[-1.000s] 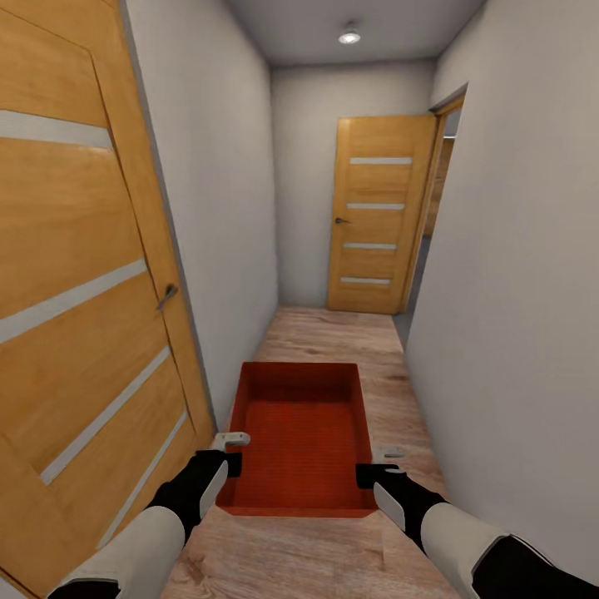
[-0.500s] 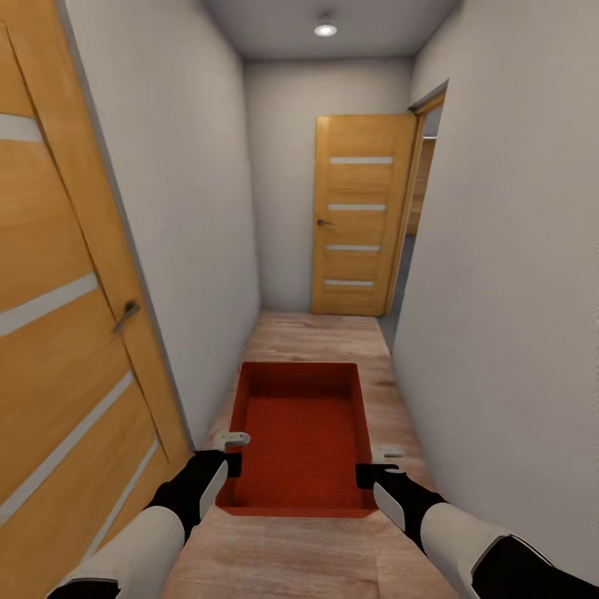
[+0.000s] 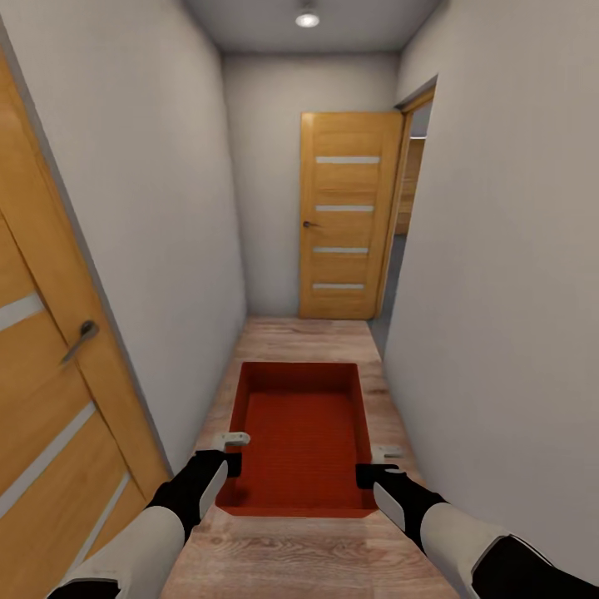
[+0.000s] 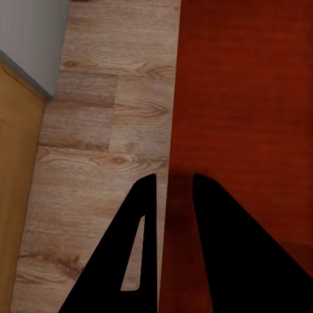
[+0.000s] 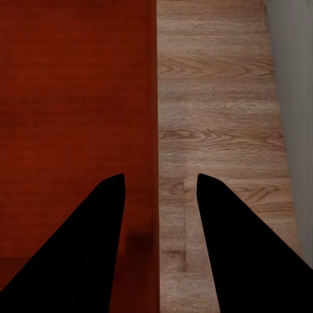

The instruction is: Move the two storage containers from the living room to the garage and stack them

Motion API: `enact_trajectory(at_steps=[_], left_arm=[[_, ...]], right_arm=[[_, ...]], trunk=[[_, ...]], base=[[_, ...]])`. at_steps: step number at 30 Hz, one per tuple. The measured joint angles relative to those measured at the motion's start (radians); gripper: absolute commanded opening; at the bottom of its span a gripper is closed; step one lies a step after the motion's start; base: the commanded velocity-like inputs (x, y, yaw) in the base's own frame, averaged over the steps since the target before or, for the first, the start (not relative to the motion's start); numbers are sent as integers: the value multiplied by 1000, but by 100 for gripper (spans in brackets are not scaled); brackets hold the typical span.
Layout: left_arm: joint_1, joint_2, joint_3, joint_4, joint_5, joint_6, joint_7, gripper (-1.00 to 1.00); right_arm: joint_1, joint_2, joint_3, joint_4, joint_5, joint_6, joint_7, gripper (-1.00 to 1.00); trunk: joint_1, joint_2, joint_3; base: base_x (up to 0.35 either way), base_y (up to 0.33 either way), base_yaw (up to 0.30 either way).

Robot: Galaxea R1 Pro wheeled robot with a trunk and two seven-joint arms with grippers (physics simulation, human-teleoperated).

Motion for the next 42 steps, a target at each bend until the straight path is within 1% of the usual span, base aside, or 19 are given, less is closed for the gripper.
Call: enact_trajectory(at_steps=[11,42], left_arm=[[0,-1,4,0,-6,2,-3,-100],[0,-1,5,-1,-9,2,-4,-100]], right_arm=[[0,0,0,0,0,1,0,-100],[0,0,-1,0,0,1,0,-100]], trunk=[[0,0,0],[0,0,0]], base=[[323,0,0],[323,0,0]])
